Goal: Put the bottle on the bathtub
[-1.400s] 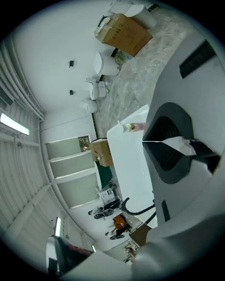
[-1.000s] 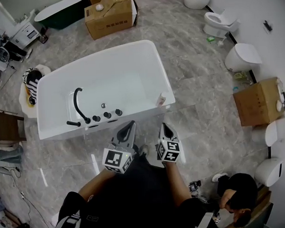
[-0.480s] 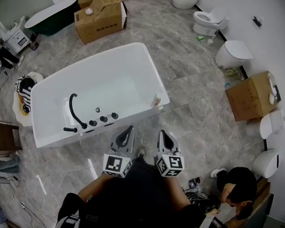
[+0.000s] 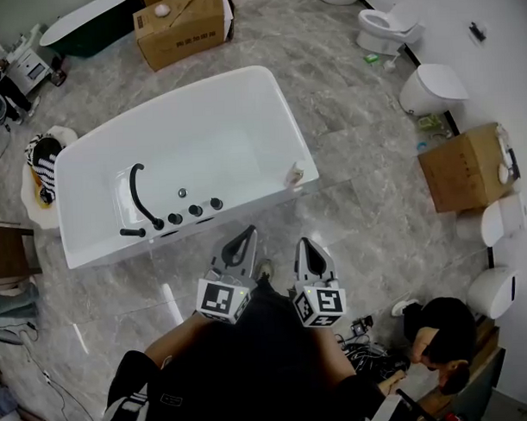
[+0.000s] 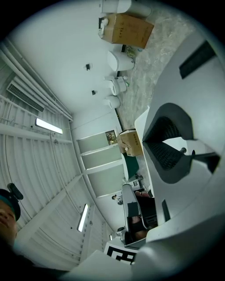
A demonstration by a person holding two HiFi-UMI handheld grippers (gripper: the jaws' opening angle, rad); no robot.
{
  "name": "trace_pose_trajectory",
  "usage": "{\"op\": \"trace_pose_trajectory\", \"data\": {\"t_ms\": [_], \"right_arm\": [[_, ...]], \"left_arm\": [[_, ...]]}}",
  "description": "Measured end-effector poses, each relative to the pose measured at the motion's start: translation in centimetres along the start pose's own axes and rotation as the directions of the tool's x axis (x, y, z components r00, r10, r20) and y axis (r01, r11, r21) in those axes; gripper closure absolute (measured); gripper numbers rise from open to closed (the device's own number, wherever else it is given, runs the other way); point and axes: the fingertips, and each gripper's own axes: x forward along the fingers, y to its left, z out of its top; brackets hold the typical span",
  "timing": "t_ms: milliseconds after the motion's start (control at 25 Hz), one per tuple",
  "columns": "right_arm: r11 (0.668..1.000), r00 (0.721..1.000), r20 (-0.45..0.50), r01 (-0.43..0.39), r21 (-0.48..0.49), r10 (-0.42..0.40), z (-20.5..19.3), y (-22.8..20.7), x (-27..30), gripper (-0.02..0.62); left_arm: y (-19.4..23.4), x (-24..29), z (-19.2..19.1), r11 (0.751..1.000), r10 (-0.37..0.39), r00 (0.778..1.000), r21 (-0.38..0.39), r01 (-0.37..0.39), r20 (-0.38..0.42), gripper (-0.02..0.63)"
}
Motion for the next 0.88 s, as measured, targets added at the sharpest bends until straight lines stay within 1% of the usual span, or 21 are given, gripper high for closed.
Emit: {"op": "trace_pose_trajectory", "data": {"t_ms": [240,440,640,880], "right_arm": [[1.000,1.000,0.010,0.002,0.020,-0.003,0.0,0.8,0.1,0.586],[1.000,1.000,0.014,0.005,0.016,-0.005,0.0,1.4,0.4,0.586],[1.000,1.000,0.011,0.003,0.011,-0.003,0.2,1.7,0.7,0.586],[1.000,1.000,-0.002,0.017,0.007,-0.017,-0.1,1.9,1.0,0.586]], "left_arm": [[0.7,-0.8,-0.7,1.000,0.001,1.000,-0.011,-0.002,-0.005,0.591],[0.7,-0.9,-0.6,0.999,-0.030,0.999,0.013,0.030,-0.015,0.591],[1.1,-0.9,0.0,1.000,-0.017,1.000,-0.003,0.017,0.004,0.591],[1.5,-1.2,-0.6,1.000,-0.024,0.999,0.004,0.024,-0.025,0.591]]}}
